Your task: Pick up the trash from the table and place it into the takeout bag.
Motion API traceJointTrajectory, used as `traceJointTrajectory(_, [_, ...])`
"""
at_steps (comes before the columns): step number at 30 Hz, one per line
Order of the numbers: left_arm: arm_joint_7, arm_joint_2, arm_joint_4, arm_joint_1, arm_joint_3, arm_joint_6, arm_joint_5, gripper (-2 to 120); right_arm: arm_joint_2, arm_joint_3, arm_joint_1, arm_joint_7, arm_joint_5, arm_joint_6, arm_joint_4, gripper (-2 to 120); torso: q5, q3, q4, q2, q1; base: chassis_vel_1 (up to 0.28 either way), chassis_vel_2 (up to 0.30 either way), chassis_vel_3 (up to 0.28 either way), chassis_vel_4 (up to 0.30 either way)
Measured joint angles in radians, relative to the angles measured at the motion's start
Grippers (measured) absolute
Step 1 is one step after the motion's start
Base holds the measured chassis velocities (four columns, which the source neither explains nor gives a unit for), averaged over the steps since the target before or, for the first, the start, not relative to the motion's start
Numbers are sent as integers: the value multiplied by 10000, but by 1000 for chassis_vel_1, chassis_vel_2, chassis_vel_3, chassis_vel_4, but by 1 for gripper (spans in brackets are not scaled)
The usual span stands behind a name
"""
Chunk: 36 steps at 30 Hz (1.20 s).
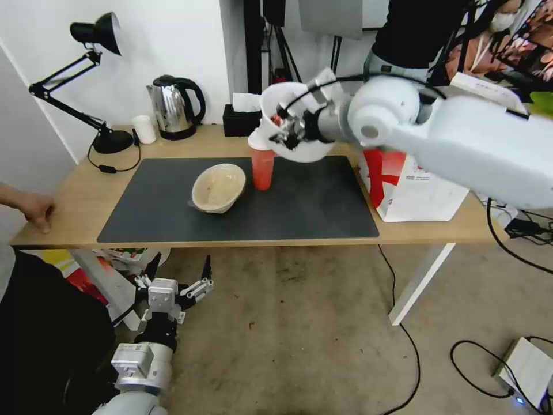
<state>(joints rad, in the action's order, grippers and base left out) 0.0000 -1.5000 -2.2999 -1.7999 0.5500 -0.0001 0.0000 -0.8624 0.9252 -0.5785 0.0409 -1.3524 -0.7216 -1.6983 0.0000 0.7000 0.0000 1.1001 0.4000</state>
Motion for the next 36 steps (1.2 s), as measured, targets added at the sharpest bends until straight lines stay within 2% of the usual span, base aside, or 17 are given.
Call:
traceJointTrajectory(11, [0, 0, 0, 0, 0, 0, 0, 100, -83, -69, -1194, -350, -232, 5, 670, 0, 0, 0, 1, 0, 0, 0, 0, 0, 0])
traceJointTrajectory(24, [0, 0, 0, 0, 0, 0, 0, 100, 116, 615, -2667, -995, -304, 5, 2137, 0, 1, 1, 0, 0, 0, 0, 0, 0, 0])
traceJointTrajectory(36, [0, 0, 0, 0, 0, 0, 0, 100, 558, 1180, -3043, -1200, -152, 4, 2724, 0, 2, 1, 0, -1, -1, 0, 0, 0, 0])
